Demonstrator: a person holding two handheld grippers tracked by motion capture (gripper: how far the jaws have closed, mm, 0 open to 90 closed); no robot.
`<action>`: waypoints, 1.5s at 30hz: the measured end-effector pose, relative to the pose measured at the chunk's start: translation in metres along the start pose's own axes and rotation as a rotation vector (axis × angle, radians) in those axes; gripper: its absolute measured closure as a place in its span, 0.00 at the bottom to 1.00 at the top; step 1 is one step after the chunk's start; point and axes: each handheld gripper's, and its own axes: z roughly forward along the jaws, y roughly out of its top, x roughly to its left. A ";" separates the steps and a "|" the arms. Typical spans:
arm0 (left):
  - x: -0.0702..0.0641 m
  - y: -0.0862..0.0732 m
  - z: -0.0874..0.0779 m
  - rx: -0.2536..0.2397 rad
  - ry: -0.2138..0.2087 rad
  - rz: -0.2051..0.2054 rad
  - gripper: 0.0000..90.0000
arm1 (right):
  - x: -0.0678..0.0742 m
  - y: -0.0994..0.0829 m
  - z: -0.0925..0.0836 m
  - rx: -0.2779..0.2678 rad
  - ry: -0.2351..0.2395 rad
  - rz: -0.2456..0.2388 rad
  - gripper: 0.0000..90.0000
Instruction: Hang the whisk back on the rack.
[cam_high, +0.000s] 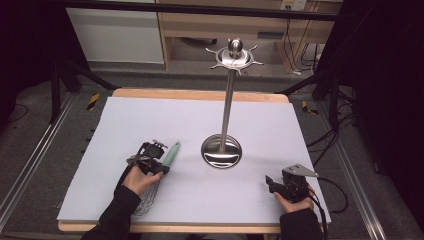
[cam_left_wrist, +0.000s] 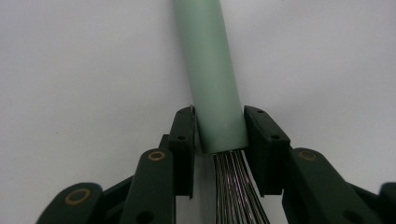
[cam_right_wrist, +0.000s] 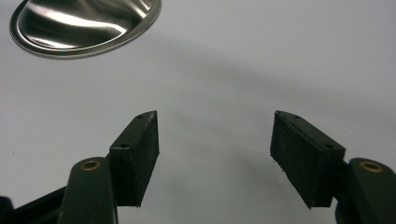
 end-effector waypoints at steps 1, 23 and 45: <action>0.000 0.000 0.000 0.001 -0.002 -0.004 0.72 | 0.000 0.000 0.000 0.001 -0.001 0.000 0.36; -0.006 -0.003 -0.017 -0.096 -0.011 -0.037 0.76 | 0.000 0.000 -0.001 -0.001 0.000 0.009 0.36; -0.009 -0.025 -0.068 -0.321 -0.057 -0.021 0.76 | -0.001 0.001 -0.002 -0.012 -0.008 0.008 0.36</action>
